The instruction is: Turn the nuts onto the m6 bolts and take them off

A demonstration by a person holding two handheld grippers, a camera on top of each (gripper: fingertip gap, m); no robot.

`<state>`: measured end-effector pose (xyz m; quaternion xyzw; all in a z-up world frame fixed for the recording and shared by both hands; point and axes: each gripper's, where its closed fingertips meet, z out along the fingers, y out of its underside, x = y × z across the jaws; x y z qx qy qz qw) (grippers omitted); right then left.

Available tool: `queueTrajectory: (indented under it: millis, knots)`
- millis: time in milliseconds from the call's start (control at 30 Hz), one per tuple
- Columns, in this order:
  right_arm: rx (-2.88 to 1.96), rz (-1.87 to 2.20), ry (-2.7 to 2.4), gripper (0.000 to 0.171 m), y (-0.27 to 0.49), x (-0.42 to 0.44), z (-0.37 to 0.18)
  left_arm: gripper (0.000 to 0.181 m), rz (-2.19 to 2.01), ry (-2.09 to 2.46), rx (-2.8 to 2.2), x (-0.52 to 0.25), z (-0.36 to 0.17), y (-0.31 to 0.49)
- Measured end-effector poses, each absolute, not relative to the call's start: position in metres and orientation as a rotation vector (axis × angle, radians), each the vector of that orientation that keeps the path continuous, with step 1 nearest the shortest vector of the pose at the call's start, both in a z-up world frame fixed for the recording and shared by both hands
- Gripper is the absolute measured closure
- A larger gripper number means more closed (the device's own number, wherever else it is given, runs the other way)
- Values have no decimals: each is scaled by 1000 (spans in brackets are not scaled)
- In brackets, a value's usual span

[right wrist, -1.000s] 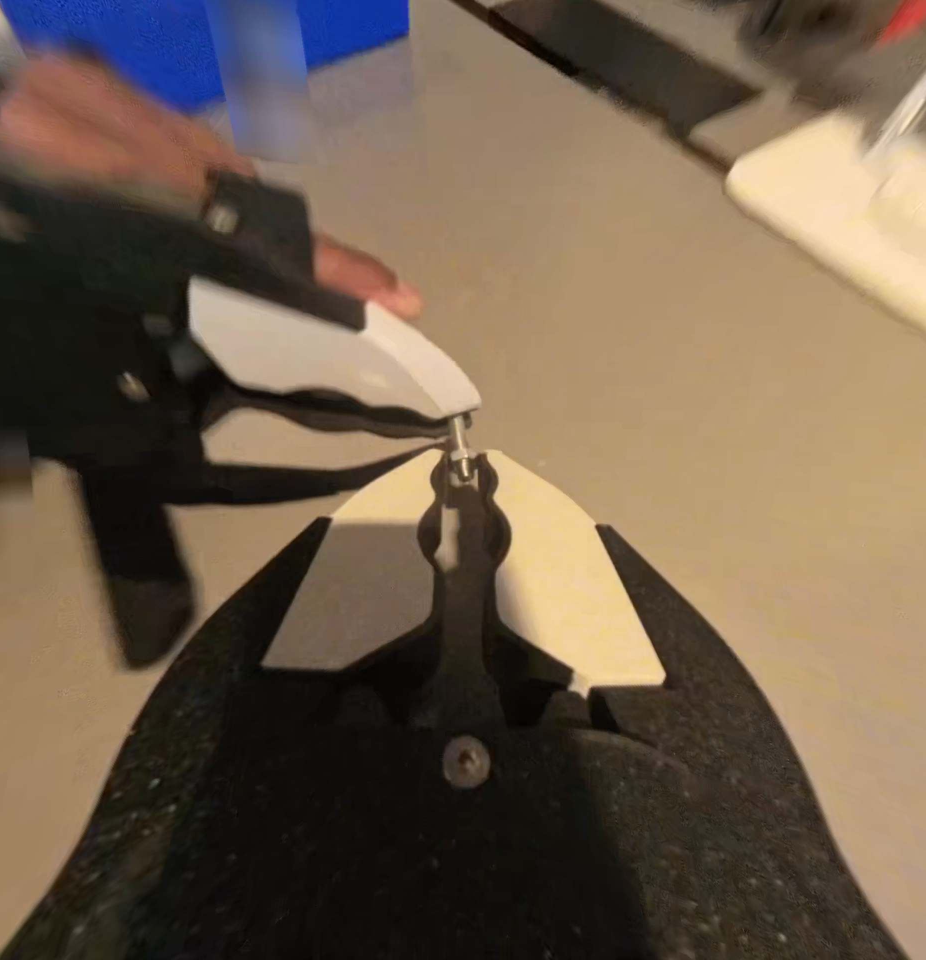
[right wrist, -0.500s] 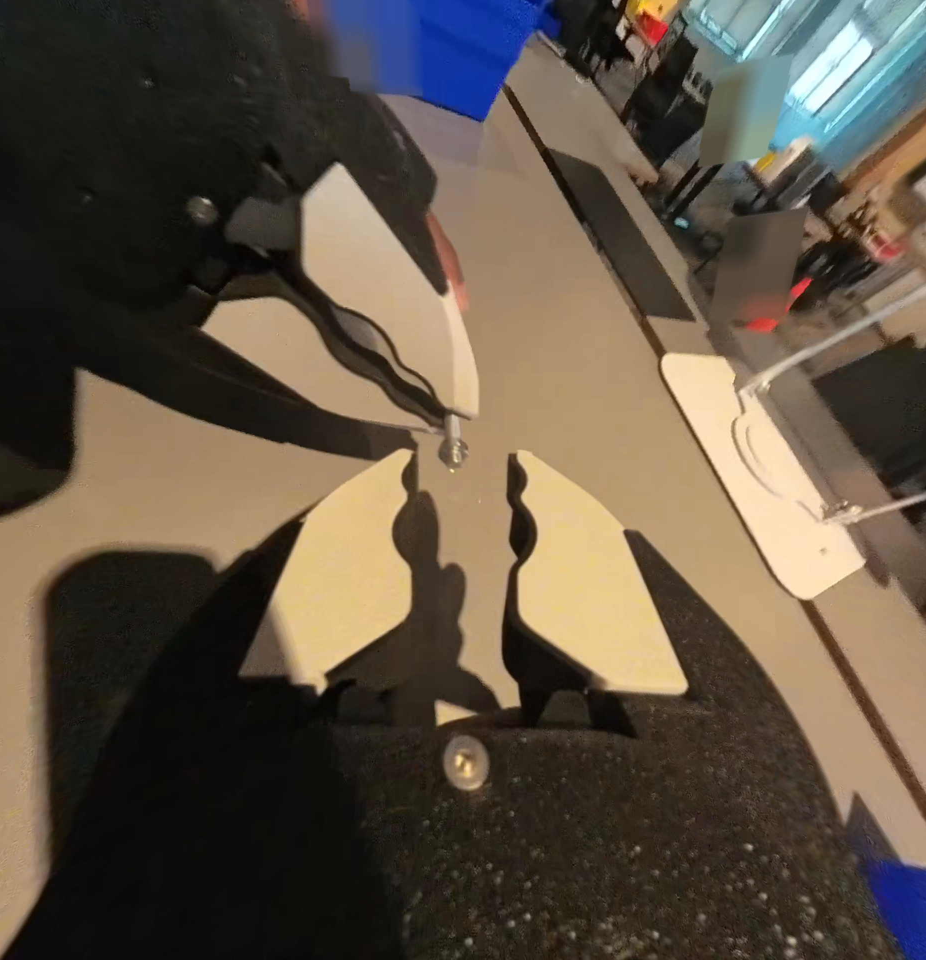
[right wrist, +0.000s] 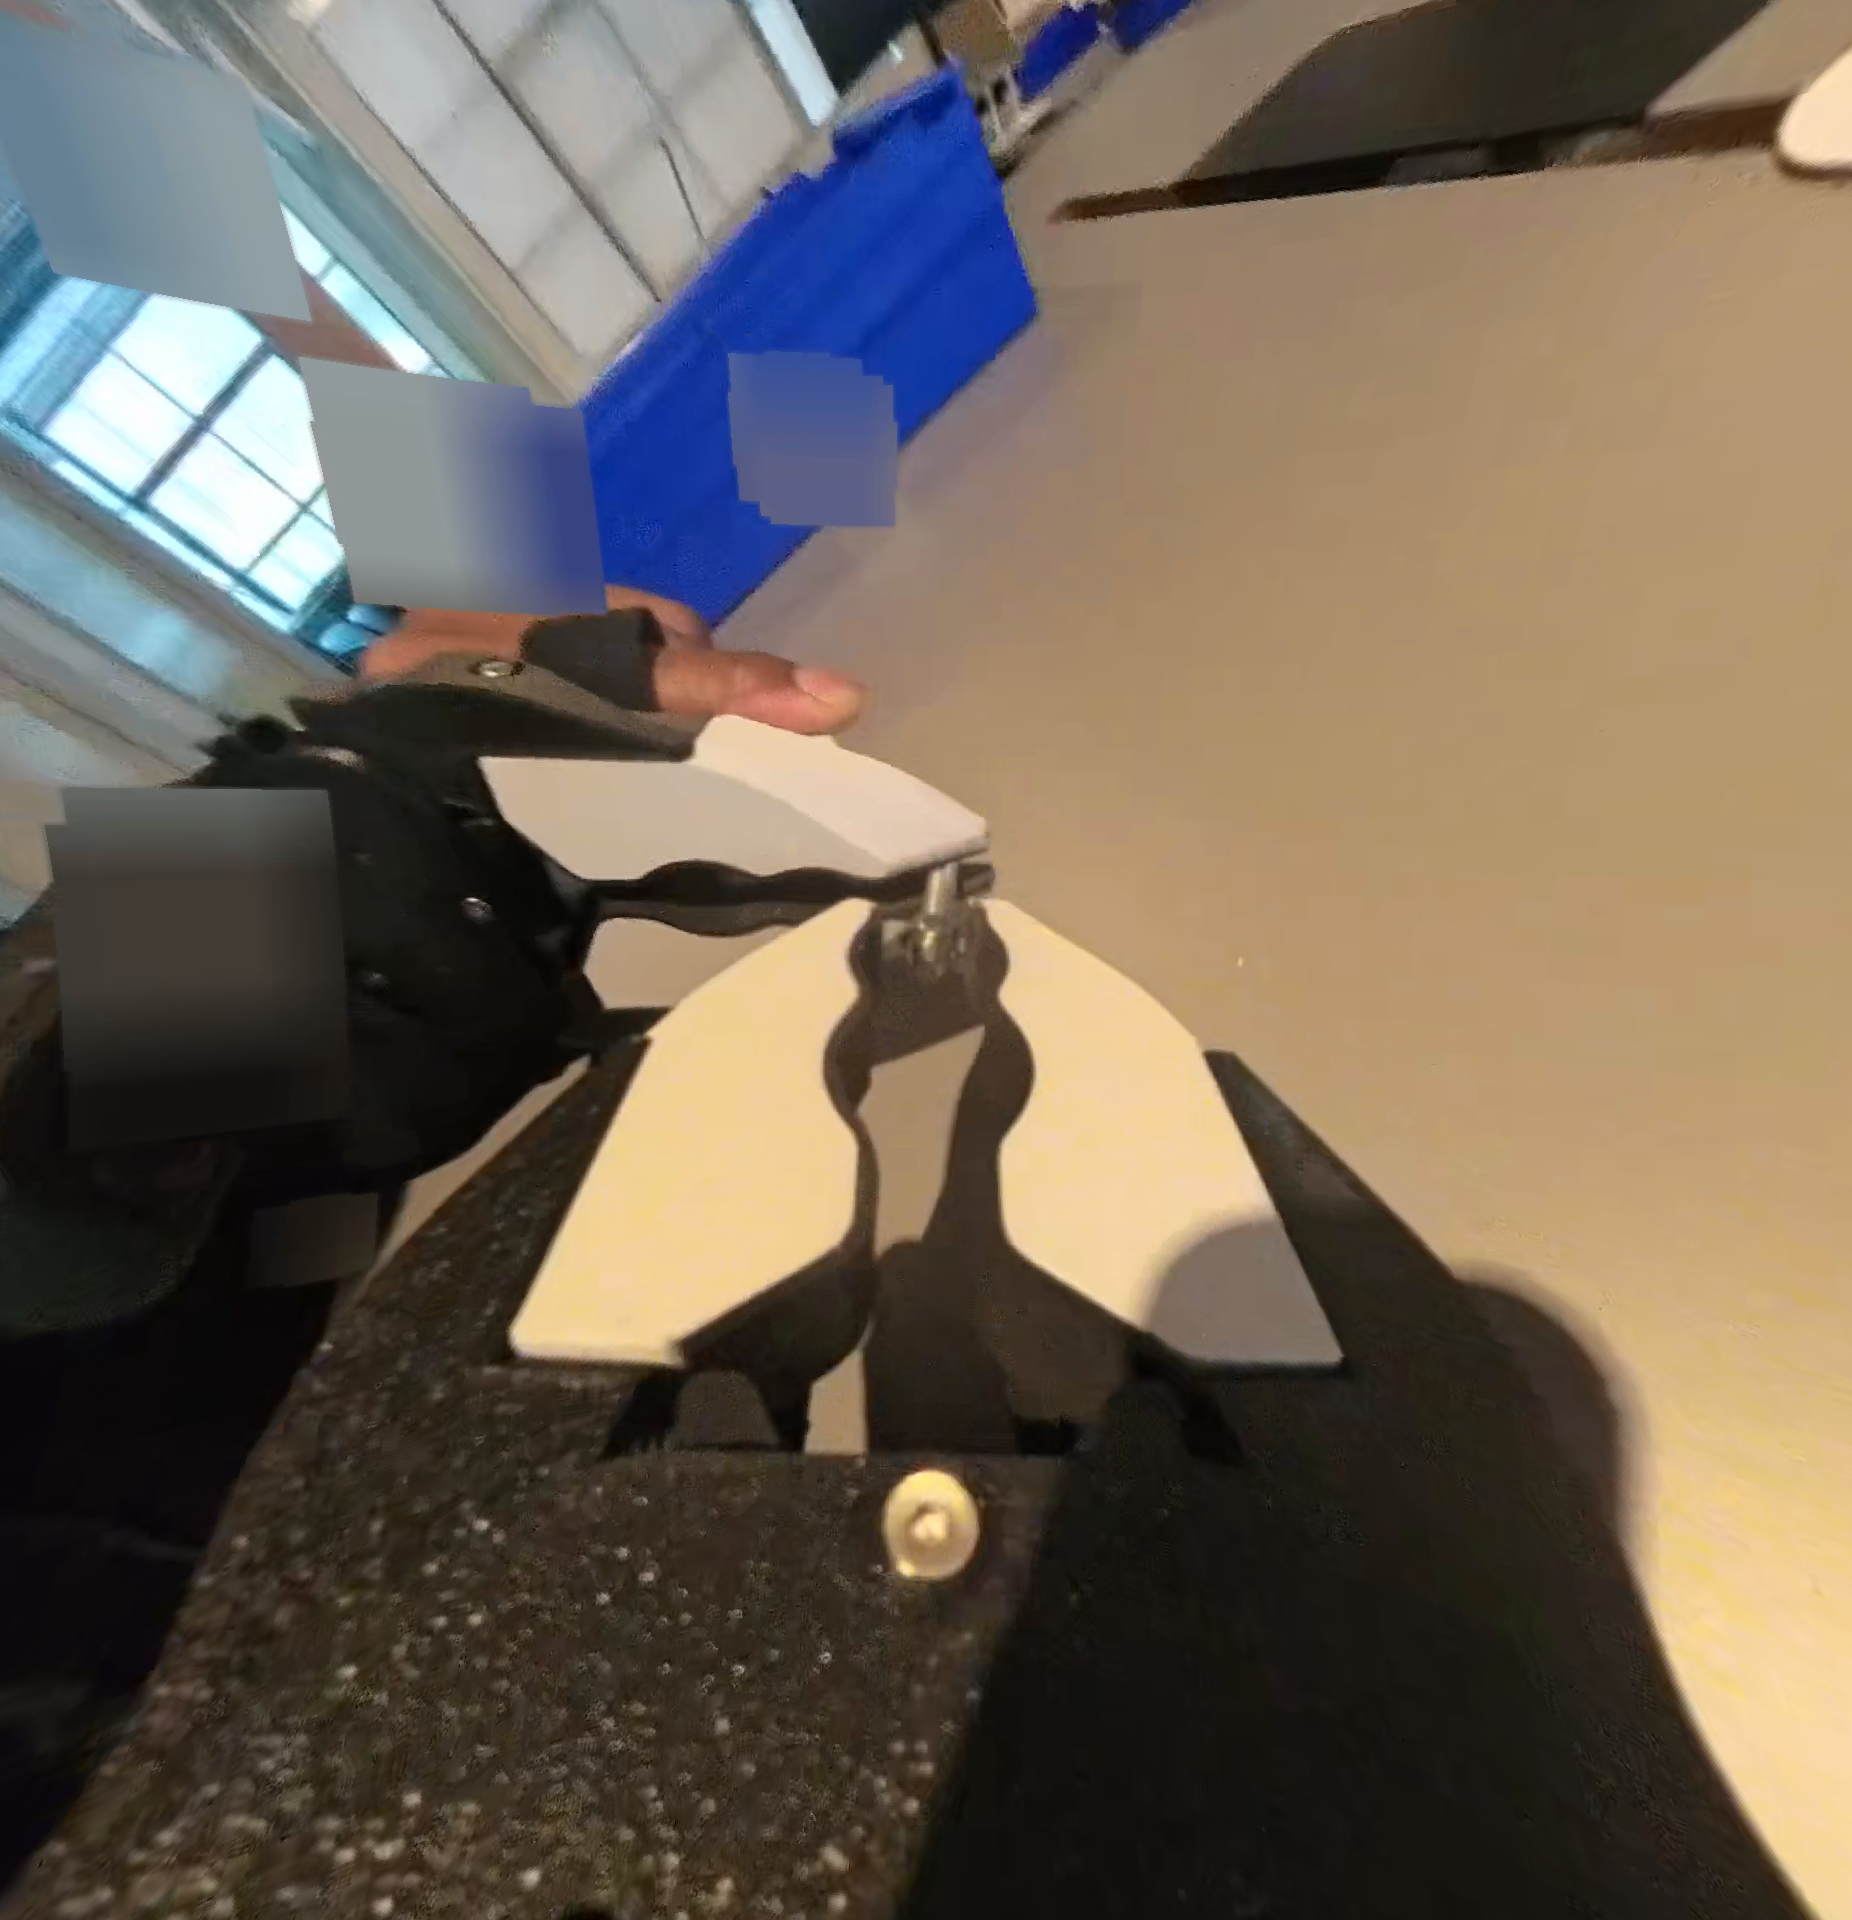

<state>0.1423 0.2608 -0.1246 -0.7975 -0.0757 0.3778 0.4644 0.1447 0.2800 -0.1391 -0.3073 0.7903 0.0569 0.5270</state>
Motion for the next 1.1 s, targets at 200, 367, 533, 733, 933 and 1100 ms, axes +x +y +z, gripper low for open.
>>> queueTrajectory:
  millis: [200, 367, 533, 733, 933, 1100]
  knots:
    - [-1872, 381, -626, 140, 260, 146, -125, 175, 114, 1880, -771, 143, -138, 284]
    - [-1843, 79, -772, 160, 263, 147, -133, 176, 108, 1878, -761, 144, -137, 282]
    - [-2023, 554, -377, 164, 263, 143, -137, 176, 177, 1870, -737, 143, -137, 286]
    - [-1939, 1167, -36, 157, 260, 142, -126, 176, 148, 1848, -761, 146, -136, 285]
    - [-1883, 573, -476, 142, 263, 155, -125, 175, 44, 1804, -864, 147, -134, 289]
    - [-1854, 455, -536, 141, 264, 151, -125, 175, 5, 1787, -904, 148, -134, 289]
